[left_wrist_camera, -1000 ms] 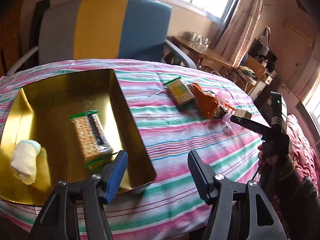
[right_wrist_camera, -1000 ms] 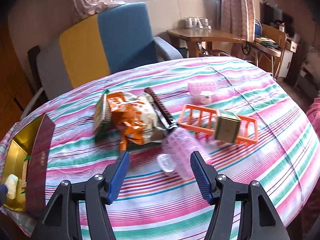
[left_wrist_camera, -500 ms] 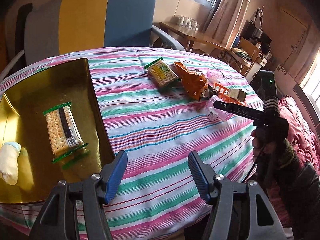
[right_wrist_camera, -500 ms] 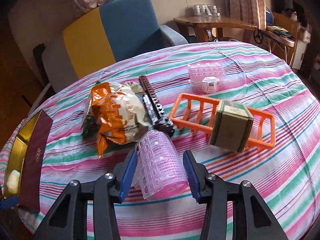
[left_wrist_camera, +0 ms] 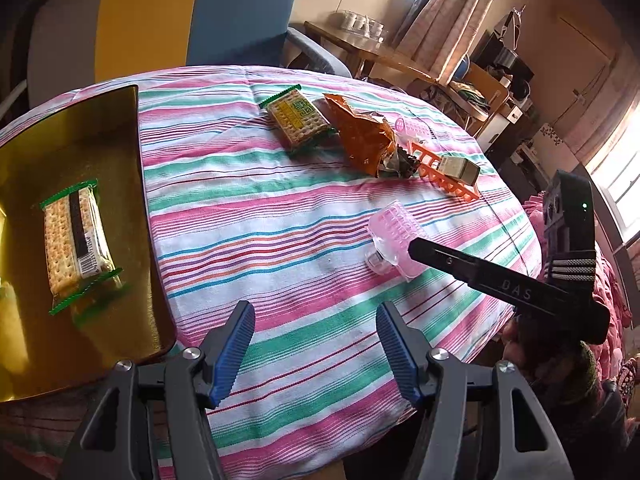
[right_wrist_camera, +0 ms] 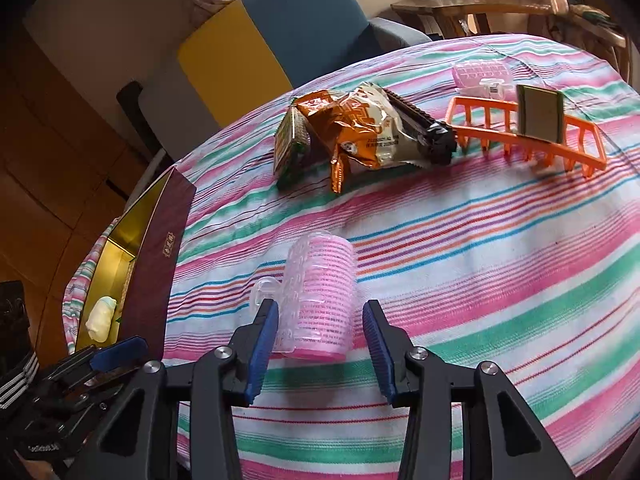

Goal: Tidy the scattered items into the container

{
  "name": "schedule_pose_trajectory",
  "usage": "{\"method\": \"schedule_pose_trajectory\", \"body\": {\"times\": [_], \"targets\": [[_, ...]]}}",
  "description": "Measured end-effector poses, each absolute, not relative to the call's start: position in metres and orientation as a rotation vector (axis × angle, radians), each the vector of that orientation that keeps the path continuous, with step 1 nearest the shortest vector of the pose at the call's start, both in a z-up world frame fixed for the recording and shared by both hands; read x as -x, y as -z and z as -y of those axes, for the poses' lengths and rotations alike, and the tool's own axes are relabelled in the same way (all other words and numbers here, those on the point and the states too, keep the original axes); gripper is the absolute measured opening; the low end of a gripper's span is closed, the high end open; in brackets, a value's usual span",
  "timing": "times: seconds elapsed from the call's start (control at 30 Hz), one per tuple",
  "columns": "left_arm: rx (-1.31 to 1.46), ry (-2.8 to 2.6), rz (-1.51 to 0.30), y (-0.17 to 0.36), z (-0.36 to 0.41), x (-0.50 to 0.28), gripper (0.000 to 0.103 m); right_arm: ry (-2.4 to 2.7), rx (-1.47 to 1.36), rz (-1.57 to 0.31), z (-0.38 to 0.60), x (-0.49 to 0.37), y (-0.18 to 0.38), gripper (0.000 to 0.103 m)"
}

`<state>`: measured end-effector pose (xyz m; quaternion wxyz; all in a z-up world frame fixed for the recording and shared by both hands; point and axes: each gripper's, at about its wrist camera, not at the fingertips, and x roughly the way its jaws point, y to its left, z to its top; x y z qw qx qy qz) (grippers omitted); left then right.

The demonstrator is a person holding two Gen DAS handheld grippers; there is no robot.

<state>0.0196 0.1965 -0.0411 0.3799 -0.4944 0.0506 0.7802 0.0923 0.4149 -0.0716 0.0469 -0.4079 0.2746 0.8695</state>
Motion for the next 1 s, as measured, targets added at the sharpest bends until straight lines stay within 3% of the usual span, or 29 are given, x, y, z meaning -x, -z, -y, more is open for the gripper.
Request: {"method": "schedule_pose_trajectory", "body": {"times": [0.23, 0.5, 0.77, 0.93, 1.0], "targets": [[1.191, -1.934, -0.184, 0.033, -0.237, -0.029, 0.064, -2.531, 1.097, -0.862, -0.465, -0.128, 0.059, 0.055], [1.125, -1.898, -0.291, 0.031, -0.288, -0.034, 0.064, -2.392, 0.890, -1.025, -0.535, -0.142, 0.048, 0.061], [1.125, -1.886, -0.347, 0.040, -0.314, -0.027, 0.065, -2.402, 0.877, -0.857, -0.551, -0.093, 0.025, 0.071], [1.133, -1.884, -0.366, 0.048, -0.326, -0.017, 0.065, -2.380, 0.957, -0.728, -0.553, -0.061, 0.037, 0.070], [1.145, -1.880, -0.372, 0.053, -0.329, -0.012, 0.065, -2.368, 0.987, -0.678, -0.552, -0.055, 0.044, 0.055]]}}
